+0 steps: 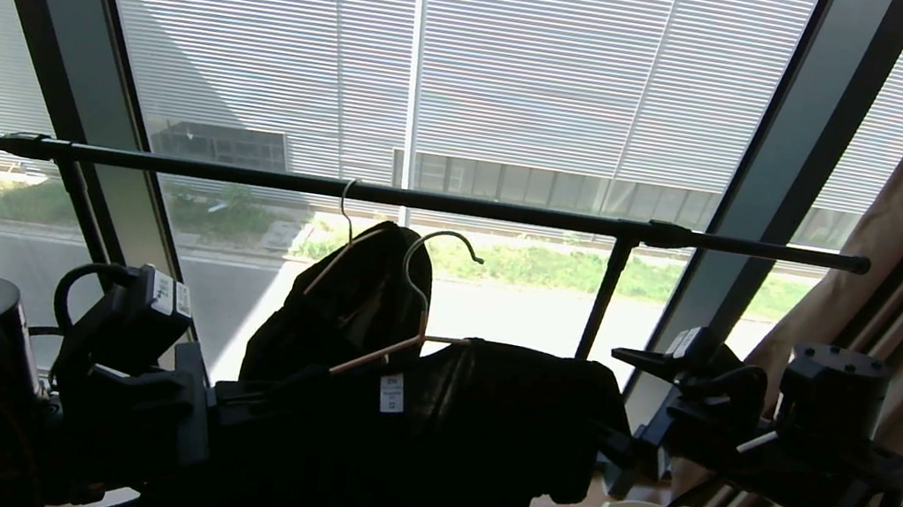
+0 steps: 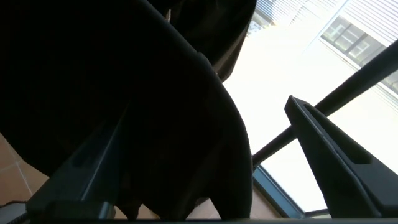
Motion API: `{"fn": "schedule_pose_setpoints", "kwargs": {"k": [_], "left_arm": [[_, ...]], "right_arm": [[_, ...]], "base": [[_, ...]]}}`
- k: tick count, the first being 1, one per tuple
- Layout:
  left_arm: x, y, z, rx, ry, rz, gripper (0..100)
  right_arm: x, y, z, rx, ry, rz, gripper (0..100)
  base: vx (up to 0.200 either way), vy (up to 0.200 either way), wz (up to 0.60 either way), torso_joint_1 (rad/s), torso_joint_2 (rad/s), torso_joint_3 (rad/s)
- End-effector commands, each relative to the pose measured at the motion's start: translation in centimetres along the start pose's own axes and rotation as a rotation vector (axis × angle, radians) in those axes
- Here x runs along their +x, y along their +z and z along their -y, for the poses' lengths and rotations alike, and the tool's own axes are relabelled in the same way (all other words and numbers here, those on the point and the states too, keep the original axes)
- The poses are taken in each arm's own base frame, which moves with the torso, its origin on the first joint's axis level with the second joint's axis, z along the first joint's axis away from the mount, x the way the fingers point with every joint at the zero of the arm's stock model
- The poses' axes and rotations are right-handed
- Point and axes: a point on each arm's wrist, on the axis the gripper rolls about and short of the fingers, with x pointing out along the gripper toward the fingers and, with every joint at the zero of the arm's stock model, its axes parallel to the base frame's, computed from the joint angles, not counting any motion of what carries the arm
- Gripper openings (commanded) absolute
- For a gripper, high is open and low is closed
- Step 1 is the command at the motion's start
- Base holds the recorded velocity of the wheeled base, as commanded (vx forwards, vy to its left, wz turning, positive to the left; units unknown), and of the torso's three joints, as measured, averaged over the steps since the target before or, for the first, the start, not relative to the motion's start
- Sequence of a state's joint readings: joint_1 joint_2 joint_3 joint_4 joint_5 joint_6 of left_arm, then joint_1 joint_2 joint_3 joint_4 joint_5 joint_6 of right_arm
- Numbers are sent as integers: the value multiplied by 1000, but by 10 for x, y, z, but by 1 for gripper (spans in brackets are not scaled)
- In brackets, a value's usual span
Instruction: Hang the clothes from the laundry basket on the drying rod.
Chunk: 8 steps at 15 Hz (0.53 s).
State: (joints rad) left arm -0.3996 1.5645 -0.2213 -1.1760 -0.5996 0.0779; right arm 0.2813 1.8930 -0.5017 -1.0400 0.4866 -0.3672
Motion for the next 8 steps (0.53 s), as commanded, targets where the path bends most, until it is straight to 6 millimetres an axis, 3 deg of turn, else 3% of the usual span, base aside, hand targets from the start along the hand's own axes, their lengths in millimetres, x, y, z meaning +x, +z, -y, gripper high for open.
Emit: {"fn": "schedule_pose_setpoints", "kwargs": {"k": [1, 8], "left_arm": [[0, 1, 0, 2, 1, 3, 0], [-1, 1, 0, 5, 1, 6, 0]], "right_arm": [[3, -9, 5, 0, -7, -27, 100], [14, -24, 15, 5, -17, -62, 100]], "base": [[0, 0, 0, 0, 0, 0], [0, 0, 0, 0, 0, 0]]}}
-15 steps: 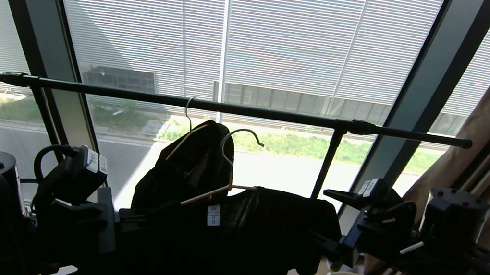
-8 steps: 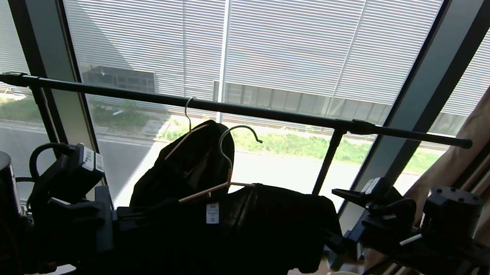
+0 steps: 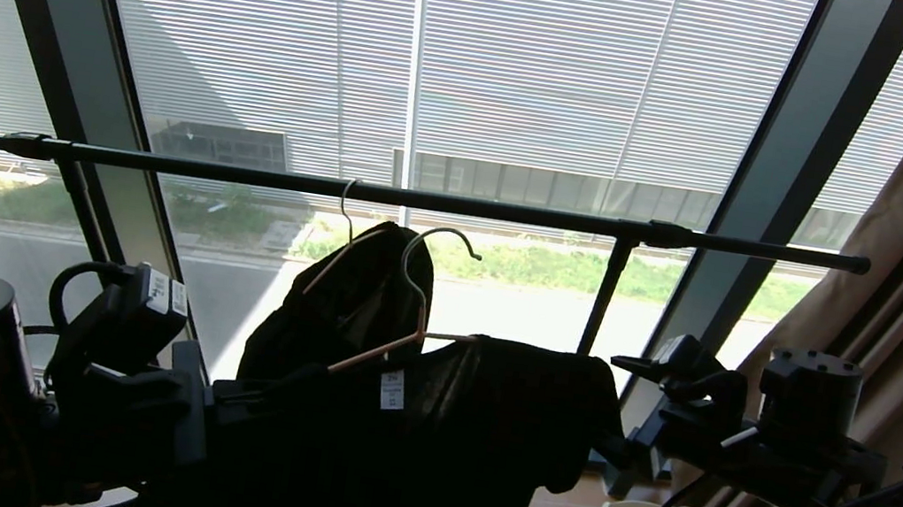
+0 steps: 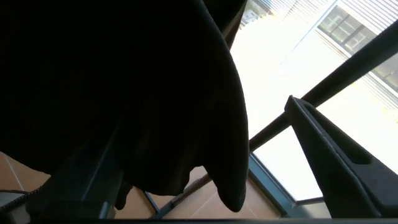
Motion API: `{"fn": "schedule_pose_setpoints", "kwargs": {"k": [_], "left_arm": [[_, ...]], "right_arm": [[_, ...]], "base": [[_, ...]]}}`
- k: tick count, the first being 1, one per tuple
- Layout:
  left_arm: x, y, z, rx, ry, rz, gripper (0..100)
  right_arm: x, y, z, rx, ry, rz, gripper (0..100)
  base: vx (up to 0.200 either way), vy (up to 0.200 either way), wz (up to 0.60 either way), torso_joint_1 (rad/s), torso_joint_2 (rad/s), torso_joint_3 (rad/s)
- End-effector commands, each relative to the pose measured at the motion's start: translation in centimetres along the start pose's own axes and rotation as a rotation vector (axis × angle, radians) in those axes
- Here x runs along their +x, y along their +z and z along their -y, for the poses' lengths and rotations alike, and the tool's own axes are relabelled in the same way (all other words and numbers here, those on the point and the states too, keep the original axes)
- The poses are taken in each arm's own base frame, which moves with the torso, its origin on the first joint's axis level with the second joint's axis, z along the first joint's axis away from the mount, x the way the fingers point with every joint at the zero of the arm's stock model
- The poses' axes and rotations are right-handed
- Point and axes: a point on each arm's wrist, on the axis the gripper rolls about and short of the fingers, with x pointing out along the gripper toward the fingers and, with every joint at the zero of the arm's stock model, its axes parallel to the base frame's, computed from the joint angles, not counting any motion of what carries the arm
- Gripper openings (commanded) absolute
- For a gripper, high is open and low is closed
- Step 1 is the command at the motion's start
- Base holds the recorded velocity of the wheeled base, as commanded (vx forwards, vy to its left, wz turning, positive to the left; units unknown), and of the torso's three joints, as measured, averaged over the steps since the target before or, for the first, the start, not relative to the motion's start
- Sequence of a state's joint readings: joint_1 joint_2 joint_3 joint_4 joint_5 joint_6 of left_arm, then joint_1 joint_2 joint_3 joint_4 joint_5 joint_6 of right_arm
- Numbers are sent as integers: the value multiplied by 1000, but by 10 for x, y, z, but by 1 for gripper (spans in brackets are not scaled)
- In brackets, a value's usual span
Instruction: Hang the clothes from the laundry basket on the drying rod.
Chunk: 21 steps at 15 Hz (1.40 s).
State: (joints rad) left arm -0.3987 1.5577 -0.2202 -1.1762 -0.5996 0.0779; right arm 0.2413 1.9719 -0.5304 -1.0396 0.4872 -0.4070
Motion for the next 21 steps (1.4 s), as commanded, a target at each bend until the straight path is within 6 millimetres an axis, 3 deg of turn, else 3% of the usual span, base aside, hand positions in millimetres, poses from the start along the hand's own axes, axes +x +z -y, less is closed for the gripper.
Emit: {"fn": "schedule_pose_setpoints", "kwargs": {"k": [1, 5, 6, 21], "left_arm": [[0, 0, 0, 1, 0, 1, 0], [0, 0, 0, 0, 0, 0, 0], [0, 0, 0, 0, 0, 0, 0], [-1, -1, 0, -2, 3, -2, 0]], "right_arm": [[6, -7, 3, 11, 1, -17, 100], [9, -11, 9, 19, -10, -25, 100], [9, -13, 10, 22, -13, -30, 0], [19, -26, 28, 46, -54, -50, 0]], "base": [[0, 0, 0, 0, 0, 0], [0, 0, 0, 0, 0, 0], [0, 0, 0, 0, 0, 0], [0, 0, 0, 0, 0, 0]]}}
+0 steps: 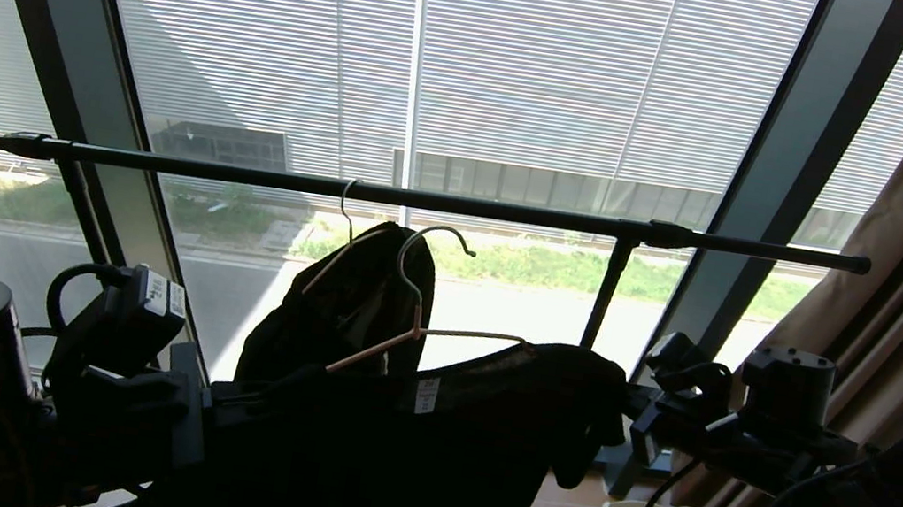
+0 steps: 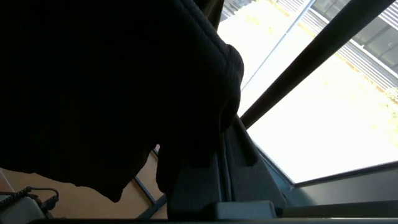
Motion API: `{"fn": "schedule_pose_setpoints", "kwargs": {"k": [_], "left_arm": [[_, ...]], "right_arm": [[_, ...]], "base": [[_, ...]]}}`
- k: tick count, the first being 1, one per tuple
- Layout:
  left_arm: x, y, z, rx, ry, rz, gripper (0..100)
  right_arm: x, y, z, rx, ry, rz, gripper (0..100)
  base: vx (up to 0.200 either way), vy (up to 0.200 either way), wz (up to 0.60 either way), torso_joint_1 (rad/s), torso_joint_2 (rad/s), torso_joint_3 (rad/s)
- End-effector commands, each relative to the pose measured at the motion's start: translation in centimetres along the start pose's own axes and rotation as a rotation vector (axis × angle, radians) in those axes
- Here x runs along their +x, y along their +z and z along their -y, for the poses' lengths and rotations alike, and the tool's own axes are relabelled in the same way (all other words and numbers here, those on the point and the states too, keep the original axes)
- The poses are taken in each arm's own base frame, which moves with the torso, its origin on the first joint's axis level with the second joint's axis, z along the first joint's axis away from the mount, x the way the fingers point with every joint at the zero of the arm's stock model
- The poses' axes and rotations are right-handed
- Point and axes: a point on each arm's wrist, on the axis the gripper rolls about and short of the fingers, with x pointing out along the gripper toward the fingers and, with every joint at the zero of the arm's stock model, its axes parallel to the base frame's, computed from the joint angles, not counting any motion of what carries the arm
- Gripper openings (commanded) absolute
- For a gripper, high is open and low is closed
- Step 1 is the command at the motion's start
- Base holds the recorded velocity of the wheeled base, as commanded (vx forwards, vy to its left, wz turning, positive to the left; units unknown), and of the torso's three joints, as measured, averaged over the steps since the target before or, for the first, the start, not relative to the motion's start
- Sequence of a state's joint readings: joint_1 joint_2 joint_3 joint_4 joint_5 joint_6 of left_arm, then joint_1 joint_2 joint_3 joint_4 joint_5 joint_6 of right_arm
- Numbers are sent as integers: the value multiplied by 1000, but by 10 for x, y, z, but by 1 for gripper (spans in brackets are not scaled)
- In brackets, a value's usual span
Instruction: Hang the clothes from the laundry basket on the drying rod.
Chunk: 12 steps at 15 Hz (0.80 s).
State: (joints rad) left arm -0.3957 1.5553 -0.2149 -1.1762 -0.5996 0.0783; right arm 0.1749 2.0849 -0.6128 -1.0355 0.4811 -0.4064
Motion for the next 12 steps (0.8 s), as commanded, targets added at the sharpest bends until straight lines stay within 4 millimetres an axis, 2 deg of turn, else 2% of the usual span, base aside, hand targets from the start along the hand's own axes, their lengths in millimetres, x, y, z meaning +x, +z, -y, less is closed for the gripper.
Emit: {"fn": "schedule_pose_setpoints", "kwargs": {"k": [1, 7, 8, 11, 12], "left_arm": [[0, 0, 0, 0, 0, 0, 0], [0, 0, 0, 0, 0, 0, 0], [0, 0, 0, 0, 0, 0, 0], [0, 0, 0, -1, 0, -1, 0], [0, 0, 0, -1, 0, -1, 0]], "right_arm": [[2, -3, 2, 5, -1, -6, 0], [-3, -1, -4, 1, 6, -6, 0], [-4, -1, -5, 0, 7, -4, 100], [-8, 5, -8, -9, 13, 11, 100], [-13, 15, -15, -28, 29, 36, 100]], "base": [[0, 0, 0, 0, 0, 0], [0, 0, 0, 0, 0, 0], [0, 0, 0, 0, 0, 0], [0, 0, 0, 0, 0, 0], [0, 0, 0, 0, 0, 0]]}}
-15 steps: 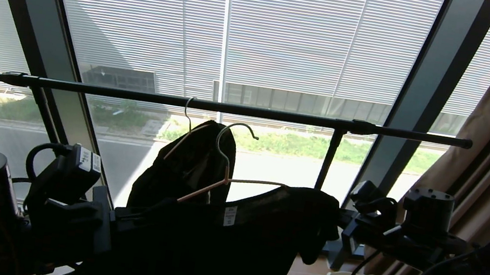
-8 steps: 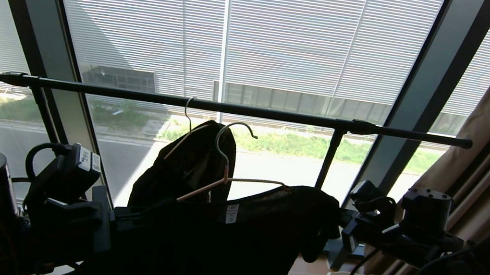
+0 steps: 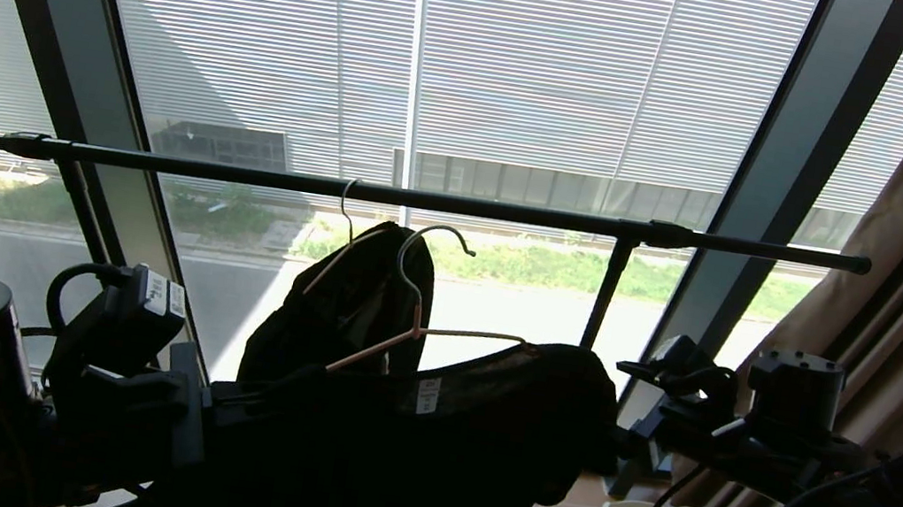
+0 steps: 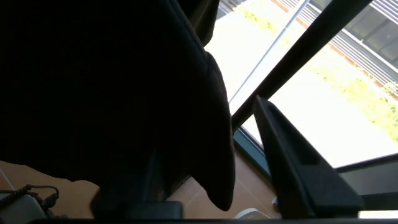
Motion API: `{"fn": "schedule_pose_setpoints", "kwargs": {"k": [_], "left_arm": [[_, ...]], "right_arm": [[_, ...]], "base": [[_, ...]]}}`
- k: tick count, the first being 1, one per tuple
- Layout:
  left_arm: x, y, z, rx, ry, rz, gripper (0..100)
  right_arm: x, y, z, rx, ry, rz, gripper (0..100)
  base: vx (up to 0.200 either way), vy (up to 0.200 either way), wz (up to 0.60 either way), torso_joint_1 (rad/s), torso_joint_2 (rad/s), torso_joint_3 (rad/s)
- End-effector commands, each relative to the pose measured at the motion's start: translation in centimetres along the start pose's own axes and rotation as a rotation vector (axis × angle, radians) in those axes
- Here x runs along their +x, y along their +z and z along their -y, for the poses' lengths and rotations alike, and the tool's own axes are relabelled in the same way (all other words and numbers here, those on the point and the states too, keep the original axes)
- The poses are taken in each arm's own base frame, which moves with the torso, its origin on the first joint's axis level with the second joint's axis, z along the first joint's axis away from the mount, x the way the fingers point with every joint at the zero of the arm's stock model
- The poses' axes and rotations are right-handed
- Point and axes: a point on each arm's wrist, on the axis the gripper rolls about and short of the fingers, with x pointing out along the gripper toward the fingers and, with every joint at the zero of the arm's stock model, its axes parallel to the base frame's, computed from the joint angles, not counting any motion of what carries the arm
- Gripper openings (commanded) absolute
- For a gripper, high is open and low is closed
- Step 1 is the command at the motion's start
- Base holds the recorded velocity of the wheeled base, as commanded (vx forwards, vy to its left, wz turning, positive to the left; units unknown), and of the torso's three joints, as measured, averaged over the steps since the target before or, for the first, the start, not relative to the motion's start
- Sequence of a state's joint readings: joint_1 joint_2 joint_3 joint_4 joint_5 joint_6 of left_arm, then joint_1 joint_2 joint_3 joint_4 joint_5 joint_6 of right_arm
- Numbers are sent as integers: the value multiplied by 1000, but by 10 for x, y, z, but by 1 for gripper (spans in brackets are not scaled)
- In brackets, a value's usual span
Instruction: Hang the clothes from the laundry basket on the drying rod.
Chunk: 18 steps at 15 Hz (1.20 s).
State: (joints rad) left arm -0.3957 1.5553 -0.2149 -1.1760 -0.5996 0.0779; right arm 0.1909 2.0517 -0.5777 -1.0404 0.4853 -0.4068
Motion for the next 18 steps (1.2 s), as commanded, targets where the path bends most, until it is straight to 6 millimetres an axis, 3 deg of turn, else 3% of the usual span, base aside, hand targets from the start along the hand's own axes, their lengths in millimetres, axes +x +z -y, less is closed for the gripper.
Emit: {"fn": "schedule_pose_setpoints", "kwargs": {"k": [1, 4, 8, 18], "left_arm": [[0, 0, 0, 0, 0, -1, 0], [1, -1, 0, -1, 0, -2, 0], [1, -1, 0, -2, -1, -3, 0], [-3, 2, -6, 2, 32, 8, 0]], "right_arm": [[-13, 20, -18, -38, 36, 50, 100], [-37, 48, -47, -100, 87, 133, 100], [-48, 60, -60, -128, 112, 175, 100], [-49, 63, -59, -132, 102, 184, 100]], "base": [[0, 0, 0, 0, 0, 0], [0, 0, 0, 0, 0, 0], [0, 0, 0, 0, 0, 0], [0, 0, 0, 0, 0, 0]]}}
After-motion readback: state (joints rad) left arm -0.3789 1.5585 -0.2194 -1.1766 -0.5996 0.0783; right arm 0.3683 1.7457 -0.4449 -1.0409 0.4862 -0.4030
